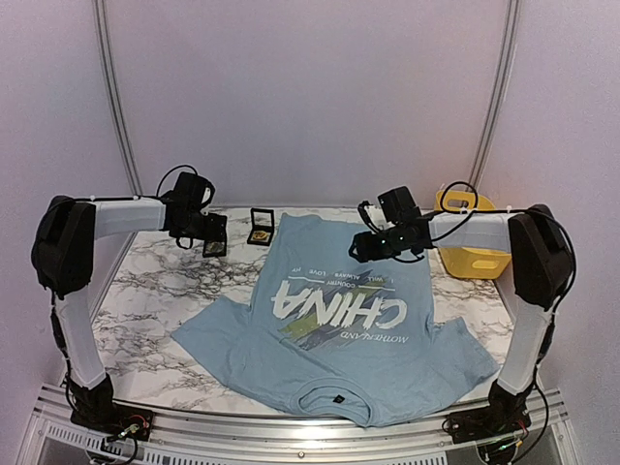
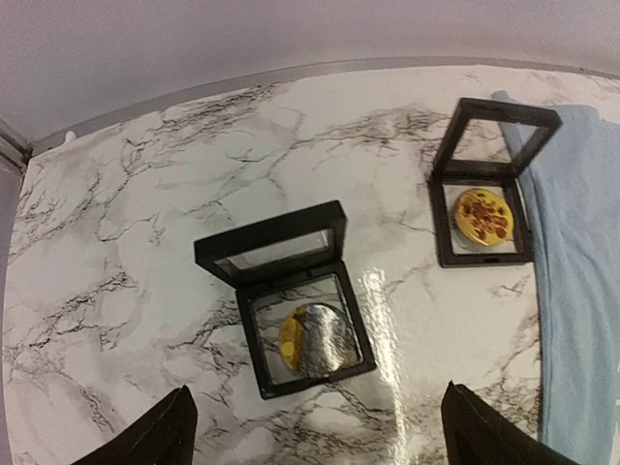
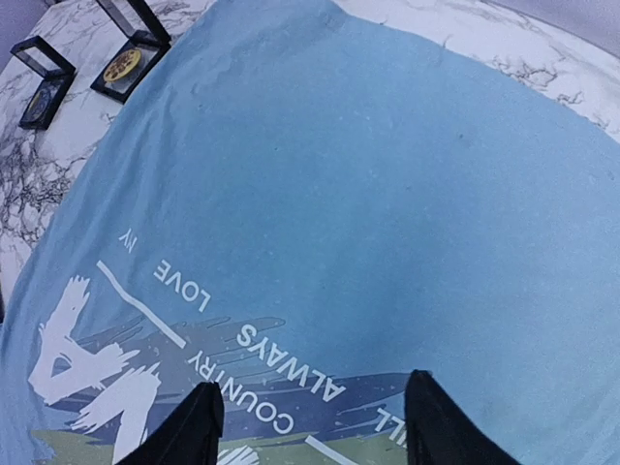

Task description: Pin the brooch onto the clothing

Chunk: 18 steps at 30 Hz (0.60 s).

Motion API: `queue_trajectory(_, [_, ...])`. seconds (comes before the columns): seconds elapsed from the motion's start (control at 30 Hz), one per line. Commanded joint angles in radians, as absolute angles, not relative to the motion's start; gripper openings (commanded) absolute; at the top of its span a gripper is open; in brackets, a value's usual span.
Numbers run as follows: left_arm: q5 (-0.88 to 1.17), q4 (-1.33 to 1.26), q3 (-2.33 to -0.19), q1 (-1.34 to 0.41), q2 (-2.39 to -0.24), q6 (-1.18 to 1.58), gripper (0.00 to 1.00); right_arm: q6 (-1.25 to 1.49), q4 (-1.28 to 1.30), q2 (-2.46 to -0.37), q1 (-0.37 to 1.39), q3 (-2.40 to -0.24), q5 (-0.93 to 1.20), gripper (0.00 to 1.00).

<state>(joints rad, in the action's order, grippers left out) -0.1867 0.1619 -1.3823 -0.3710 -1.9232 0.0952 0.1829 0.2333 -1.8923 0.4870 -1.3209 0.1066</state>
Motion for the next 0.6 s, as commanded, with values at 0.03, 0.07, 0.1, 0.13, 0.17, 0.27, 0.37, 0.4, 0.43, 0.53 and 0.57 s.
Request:
queue_trajectory(0.03, [-0.085, 0.189, -1.506, -0.323, -2.065, 0.092, 0.91, 0.224, 0.161, -1.900, 0.489, -1.343, 0.168, 0.66])
queue_trajectory(0.07, [-0.070, 0.198, -1.529, -0.324, -2.090, 0.077, 0.91, 0.221, 0.161, -1.904, 0.489, -1.343, 0.167, 0.67])
queue_trajectory(0.1, [-0.058, 0.209, -1.556, -0.324, -2.116, 0.067, 0.90, 0.220, 0.162, -1.908, 0.489, -1.344, 0.163, 0.68])
queue_trajectory(0.13, [-0.056, 0.219, -1.582, -0.324, -2.140, 0.062, 0.91, 0.218, 0.166, -1.914, 0.489, -1.346, 0.161, 0.69])
queue_trajectory(0.17, [-0.063, 0.229, -1.605, -0.323, -2.165, 0.059, 0.90, 0.217, 0.172, -1.919, 0.489, -1.350, 0.161, 0.69])
queue_trajectory(0.27, [-0.105, 0.266, -1.672, -0.319, -2.231, 0.055, 0.88, 0.215, 0.178, -1.928, 0.489, -1.360, 0.166, 0.70])
queue_trajectory(0.37, [-0.142, 0.300, -1.726, -0.319, -2.274, 0.060, 0.84, 0.215, 0.178, -1.927, 0.491, -1.361, 0.166, 0.70])
queue_trajectory(0.4, [-0.147, 0.308, -1.733, -0.318, -2.280, 0.063, 0.83, 0.214, 0.178, -1.927, 0.491, -1.361, 0.166, 0.70])
queue_trajectory(0.43, [-0.148, 0.309, -1.735, -0.319, -2.282, 0.065, 0.83, 0.213, 0.180, -1.928, 0.491, -1.360, 0.166, 0.70])
queue_trajectory(0.53, [-0.156, 0.321, -1.732, -0.318, -2.286, 0.069, 0.80, 0.206, 0.188, -1.930, 0.491, -1.359, 0.163, 0.70])
queue_trajectory(0.57, [-0.158, 0.327, -1.724, -0.318, -2.282, 0.074, 0.79, 0.204, 0.192, -1.929, 0.492, -1.360, 0.157, 0.70])
